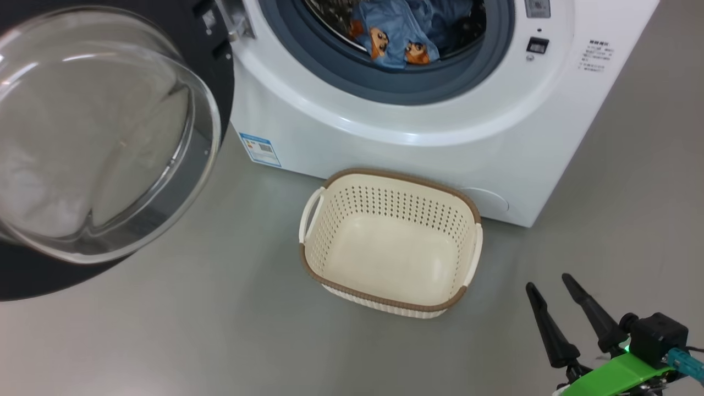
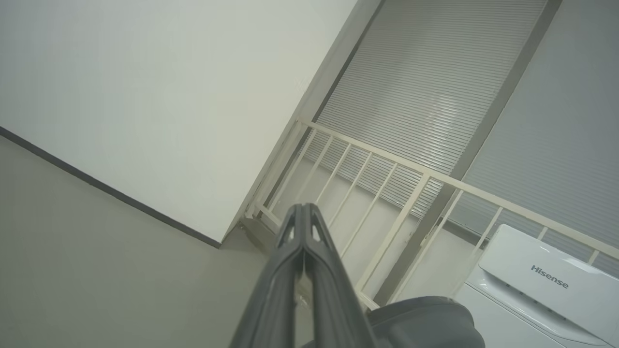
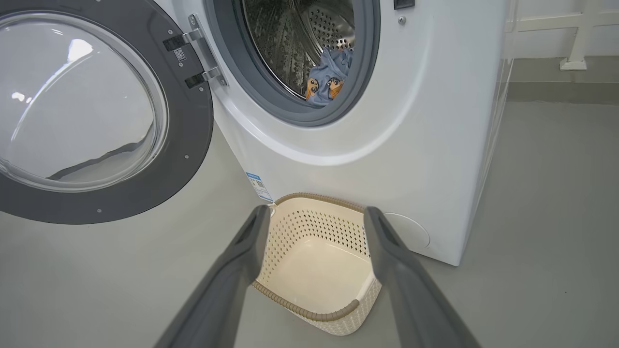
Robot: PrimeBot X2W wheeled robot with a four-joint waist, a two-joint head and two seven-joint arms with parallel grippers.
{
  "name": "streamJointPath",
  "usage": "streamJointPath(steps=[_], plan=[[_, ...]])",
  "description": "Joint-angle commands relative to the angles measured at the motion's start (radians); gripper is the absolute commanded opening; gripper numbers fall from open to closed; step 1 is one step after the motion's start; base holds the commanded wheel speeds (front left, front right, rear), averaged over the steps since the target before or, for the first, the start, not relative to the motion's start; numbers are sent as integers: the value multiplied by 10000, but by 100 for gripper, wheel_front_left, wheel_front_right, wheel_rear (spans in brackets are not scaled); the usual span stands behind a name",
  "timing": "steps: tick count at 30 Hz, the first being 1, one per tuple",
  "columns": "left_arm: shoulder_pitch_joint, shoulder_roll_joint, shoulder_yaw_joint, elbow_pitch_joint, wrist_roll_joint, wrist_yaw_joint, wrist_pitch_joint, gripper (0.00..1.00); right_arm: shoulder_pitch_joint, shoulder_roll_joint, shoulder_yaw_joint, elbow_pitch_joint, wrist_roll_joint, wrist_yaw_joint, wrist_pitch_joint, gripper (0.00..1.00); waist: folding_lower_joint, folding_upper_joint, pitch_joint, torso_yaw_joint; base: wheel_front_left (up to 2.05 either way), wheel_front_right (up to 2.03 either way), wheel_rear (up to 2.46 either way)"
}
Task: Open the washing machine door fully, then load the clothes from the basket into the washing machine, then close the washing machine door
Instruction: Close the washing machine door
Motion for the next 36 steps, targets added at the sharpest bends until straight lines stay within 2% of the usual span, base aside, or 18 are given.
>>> streamJointPath(steps=[1, 6, 8, 13, 18, 26, 36], plan=[[-507, 871, 11, 150, -434, -26, 534, 0, -224, -125, 146, -266, -38, 27, -49, 100, 0, 0, 288, -113, 0, 0, 0], [-1267, 1480, -569, 1380, -1338, -26, 1814, 0, -357, -114, 142, -277, -91, 27, -49, 100, 0, 0, 542, -75, 0, 0, 0], [-1404, 1543, -651, 1603, -1507, -26, 2067, 0, -397, -114, 158, -273, -94, 27, -49, 100, 0, 0, 564, -77, 0, 0, 0], [-1937, 1962, -1116, 2512, -2087, -26, 3480, 0, -557, -194, 248, -317, -82, 27, -49, 100, 0, 0, 814, -105, 0, 0, 0], [-2408, 2135, -1497, 3326, -2442, -26, 4674, 0, -661, -260, 248, -345, -97, 27, -49, 100, 0, 0, 1003, -150, 0, 0, 0], [-2767, 2058, -1871, 4138, -2587, -26, 5563, 0, -737, -242, 236, -304, -112, 27, -49, 100, 0, 0, 1051, -255, 0, 0, 0], [-2411, 1953, -2259, 3853, -2897, -26, 6925, 0, -649, -109, 178, -247, -79, 27, -49, 100, 0, 0, 745, -304, 0, 0, 0]])
